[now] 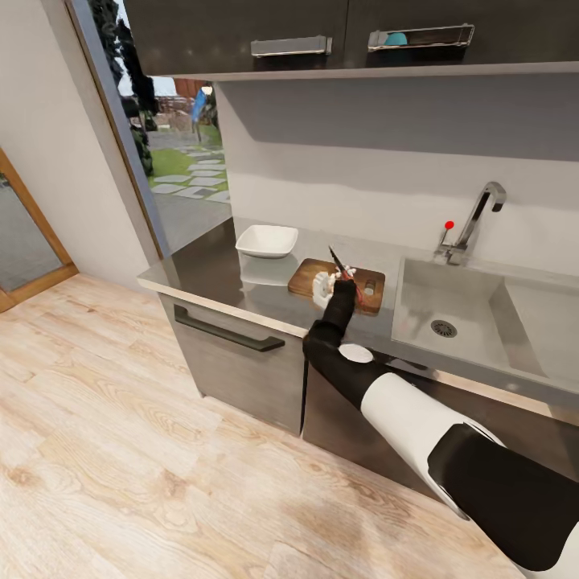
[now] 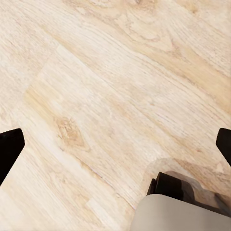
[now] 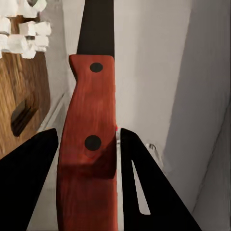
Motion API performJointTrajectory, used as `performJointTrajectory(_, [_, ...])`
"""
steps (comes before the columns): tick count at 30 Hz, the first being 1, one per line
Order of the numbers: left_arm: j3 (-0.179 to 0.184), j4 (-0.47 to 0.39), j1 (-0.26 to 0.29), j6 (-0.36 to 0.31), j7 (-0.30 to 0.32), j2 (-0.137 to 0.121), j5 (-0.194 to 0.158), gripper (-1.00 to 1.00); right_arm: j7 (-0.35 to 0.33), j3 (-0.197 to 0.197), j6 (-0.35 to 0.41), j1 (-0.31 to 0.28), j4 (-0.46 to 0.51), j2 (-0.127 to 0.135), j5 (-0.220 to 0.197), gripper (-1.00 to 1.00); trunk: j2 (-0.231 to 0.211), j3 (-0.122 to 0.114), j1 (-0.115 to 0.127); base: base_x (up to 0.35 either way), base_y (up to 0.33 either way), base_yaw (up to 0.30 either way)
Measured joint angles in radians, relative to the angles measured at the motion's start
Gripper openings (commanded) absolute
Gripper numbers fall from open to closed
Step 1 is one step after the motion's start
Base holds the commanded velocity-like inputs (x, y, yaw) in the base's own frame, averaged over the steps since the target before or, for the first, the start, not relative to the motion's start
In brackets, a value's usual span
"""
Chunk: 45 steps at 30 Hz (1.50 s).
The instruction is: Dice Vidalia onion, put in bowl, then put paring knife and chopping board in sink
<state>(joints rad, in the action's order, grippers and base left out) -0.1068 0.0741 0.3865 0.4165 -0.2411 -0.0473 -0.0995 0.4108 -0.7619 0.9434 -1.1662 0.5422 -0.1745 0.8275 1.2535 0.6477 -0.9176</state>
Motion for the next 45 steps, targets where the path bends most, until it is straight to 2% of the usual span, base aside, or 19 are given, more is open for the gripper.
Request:
performJointTrajectory(3, [0.000, 0.000, 0.000, 0.000, 0.000, 0.000, 0.000, 1.00, -0.002, 0.012, 0.009, 0.000, 0.174, 0.000, 0.006, -1.00, 0.000, 0.000, 0.000, 0.000, 0.000, 0.000])
performJointTrajectory(8, [0.000, 0.000, 0.000, 0.000, 0.000, 0.000, 0.000, 1.00, -0.006, 0.143, 0.034, 0.000, 0.510, 0.000, 0.007, -1.00, 0.000, 0.000, 0.000, 0.000, 0.000, 0.000])
performJointTrajectory(14, [0.000, 0.000, 0.000, 0.000, 0.000, 0.000, 0.000, 1.00, -0.016, 0.194, 0.030, 0.000, 0.561, 0.000, -0.006, -1.00, 0.000, 0.000, 0.000, 0.000, 0.000, 0.000])
performJointTrajectory(16, [0.000, 0.000, 0.000, -0.001, 0.000, 0.000, 0.000, 1.00, -0.087, 0.321, 0.018, 0.000, 0.598, 0.000, -0.020, -1.00, 0.000, 0.000, 0.000, 0.000, 0.000, 0.000])
performJointTrajectory(17, [0.000, 0.000, 0.000, -0.001, 0.000, 0.000, 0.000, 1.00, -0.154, 0.403, 0.004, 0.000, 0.626, 0.000, -0.039, -1.00, 0.000, 0.000, 0.000, 0.000, 0.000, 0.000])
performJointTrajectory(18, [-0.001, 0.000, 0.000, -0.001, 0.000, 0.000, 0.000, 1.00, -0.255, 0.496, -0.010, 0.000, 0.660, 0.000, -0.069, -1.00, 0.000, 0.000, 0.000, 0.000, 0.000, 0.000])
performJointTrajectory(19, [-0.001, 0.000, 0.000, -0.001, 0.000, 0.000, 0.001, 1.00, -0.371, 0.590, -0.020, 0.000, 0.695, 0.013, -0.109, -1.00, 0.000, 0.000, 0.000, 0.000, 0.000, 0.000])
performJointTrajectory(20, [-0.001, 0.000, 0.000, -0.001, 0.001, 0.000, 0.001, 1.00, -0.490, 0.676, -0.025, 0.000, 0.729, 0.036, -0.150, -1.00, 0.000, 0.000, 0.000, 0.000, 0.000, 0.000])
performJointTrajectory(21, [-0.001, 0.000, 0.000, -0.002, 0.002, 0.000, 0.000, 1.00, -0.621, 0.747, -0.028, 0.000, 0.758, 0.064, -0.171, -1.00, 0.000, 0.000, 0.000, 0.000, 0.000, 0.000])
performJointTrajectory(22, [-0.001, 0.000, 0.000, -0.002, 0.004, 0.000, 0.001, 1.00, -0.788, 0.814, -0.029, 0.000, 0.788, 0.104, -0.190, -1.00, 0.000, 0.000, 0.000, 0.000, 0.000, 0.000])
performJointTrajectory(23, [0.000, 0.000, 0.000, -0.003, 0.005, 0.000, 0.000, 1.00, -0.878, 0.842, -0.028, 0.000, 0.799, 0.128, -0.202, -1.00, 0.000, 0.000, 0.000, 0.000, 0.000, 0.000])
performJointTrajectory(24, [0.000, 0.000, 0.000, -0.003, 0.006, 0.000, 0.000, 1.00, -0.957, 0.865, -0.029, 0.000, 0.807, 0.152, -0.209, -1.00, 0.000, 0.000, 0.000, 0.000, 0.000, 0.000])
performJointTrajectory(26, [0.000, 0.000, 0.000, -0.003, 0.007, 0.000, 0.000, 1.00, -1.010, 0.882, -0.030, 0.000, 0.810, 0.168, -0.218, -1.00, 0.000, 0.000, 0.000, 0.000, 0.000, 0.000])
performJointTrajectory(29, [-0.001, 0.000, 0.000, -0.003, 0.008, 0.001, 0.000, 1.00, -1.042, 0.922, -0.032, 0.000, 0.810, 0.176, -0.222, -1.00, 0.000, 0.000, 0.000, 0.000, 0.000, 0.000])
performJointTrajectory(32, [-0.001, 0.000, 0.000, -0.003, 0.008, 0.001, 0.000, 1.00, -1.063, 1.013, -0.032, 0.000, 0.810, 0.179, -0.225, -1.00, 0.000, 0.000, 0.000, 0.000, 0.000, 0.000])
performJointTrajectory(34, [-0.001, 0.000, 0.000, -0.003, 0.008, 0.001, 0.000, 1.00, -1.068, 1.052, -0.032, 0.000, 0.806, 0.180, -0.226, -1.00, 0.000, 0.000, 0.000, 0.000, 0.000, 0.000])
performJointTrajectory(38, [-0.002, 0.000, 0.000, -0.001, 0.008, -0.002, 0.001, 1.00, -1.069, 1.083, -0.033, 0.000, 0.758, 0.186, -0.223, -1.00, 0.000, 0.000, 0.000, 0.000, 0.000, 0.000])
performJointTrajectory(40, [-0.002, 0.000, 0.000, 0.000, 0.007, -0.003, 0.001, 1.00, -1.066, 1.101, -0.043, 0.000, 0.684, 0.214, -0.219, -1.00, 0.000, 0.000, 0.000, 0.000, 0.000, 0.000])
performJointTrajectory(45, [-0.002, 0.000, 0.000, 0.000, 0.005, -0.005, 0.001, 1.00, -1.053, 1.108, -0.055, 0.000, 0.618, 0.230, -0.223, -1.00, 0.000, 0.000, 0.000, 0.000, 0.000, 0.000])
